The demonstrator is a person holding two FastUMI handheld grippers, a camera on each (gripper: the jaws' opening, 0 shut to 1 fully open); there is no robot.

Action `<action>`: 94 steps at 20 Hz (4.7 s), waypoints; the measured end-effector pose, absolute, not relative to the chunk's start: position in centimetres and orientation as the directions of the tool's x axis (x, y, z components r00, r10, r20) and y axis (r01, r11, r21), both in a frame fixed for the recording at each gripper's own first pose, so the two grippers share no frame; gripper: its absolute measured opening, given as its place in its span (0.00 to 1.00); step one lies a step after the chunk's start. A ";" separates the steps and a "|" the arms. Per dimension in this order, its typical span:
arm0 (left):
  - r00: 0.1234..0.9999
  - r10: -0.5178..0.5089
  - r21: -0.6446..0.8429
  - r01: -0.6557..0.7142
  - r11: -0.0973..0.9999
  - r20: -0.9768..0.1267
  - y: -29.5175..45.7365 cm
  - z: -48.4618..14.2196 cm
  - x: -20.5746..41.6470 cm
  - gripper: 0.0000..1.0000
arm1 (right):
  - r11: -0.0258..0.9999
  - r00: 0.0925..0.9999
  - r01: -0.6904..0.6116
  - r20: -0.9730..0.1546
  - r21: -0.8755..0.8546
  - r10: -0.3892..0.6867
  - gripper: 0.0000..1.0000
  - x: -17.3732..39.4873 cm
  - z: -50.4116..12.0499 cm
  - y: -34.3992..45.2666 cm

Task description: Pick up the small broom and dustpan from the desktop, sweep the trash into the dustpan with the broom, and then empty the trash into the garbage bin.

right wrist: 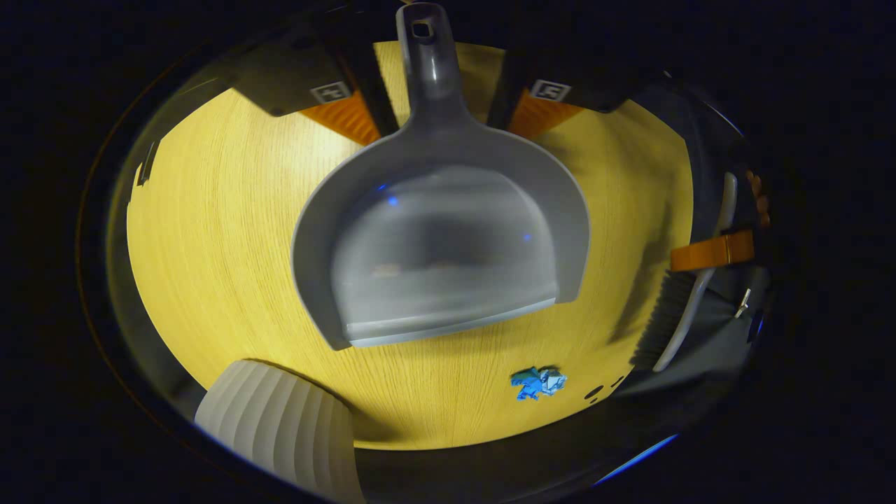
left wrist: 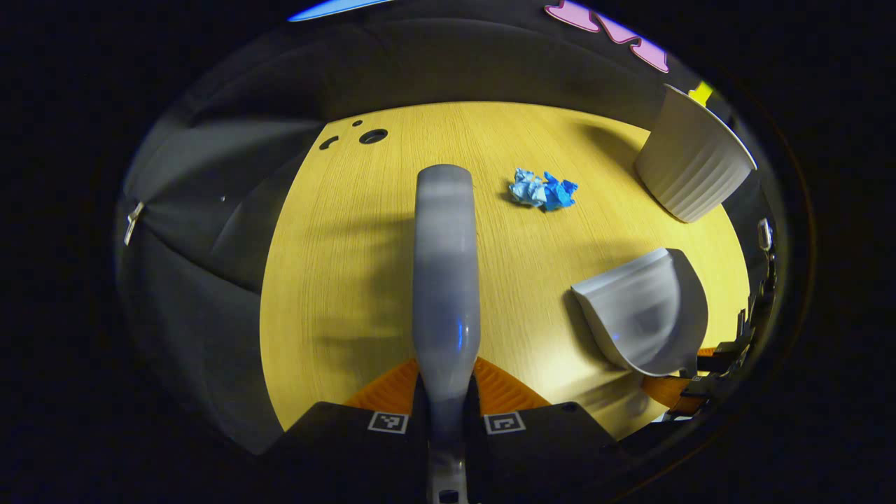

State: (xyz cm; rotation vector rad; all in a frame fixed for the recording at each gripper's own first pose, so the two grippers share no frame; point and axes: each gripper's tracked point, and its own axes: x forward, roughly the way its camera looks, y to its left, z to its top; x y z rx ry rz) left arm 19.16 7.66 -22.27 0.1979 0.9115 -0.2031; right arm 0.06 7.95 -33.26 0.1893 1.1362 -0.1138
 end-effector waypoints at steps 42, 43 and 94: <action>0.144 -0.317 -0.050 0.845 0.532 -0.938 -9.5 -26.8 16.4 0.26 | 0.987 0.352 -0.147 -0.930 0.058 0.108 0.34 -1.8 -33.0 2.7; 0.113 -0.325 -0.086 0.837 0.541 -0.939 -9.6 -26.7 15.5 0.26 | 0.987 0.354 -0.149 -0.929 0.061 0.110 0.34 -1.6 -33.0 2.8; 0.591 -0.185 -0.215 0.020 0.976 -0.785 -2.4 -33.5 4.7 0.28 | 0.970 0.456 -0.239 -0.878 0.039 0.147 0.34 -0.5 -21.1 -5.4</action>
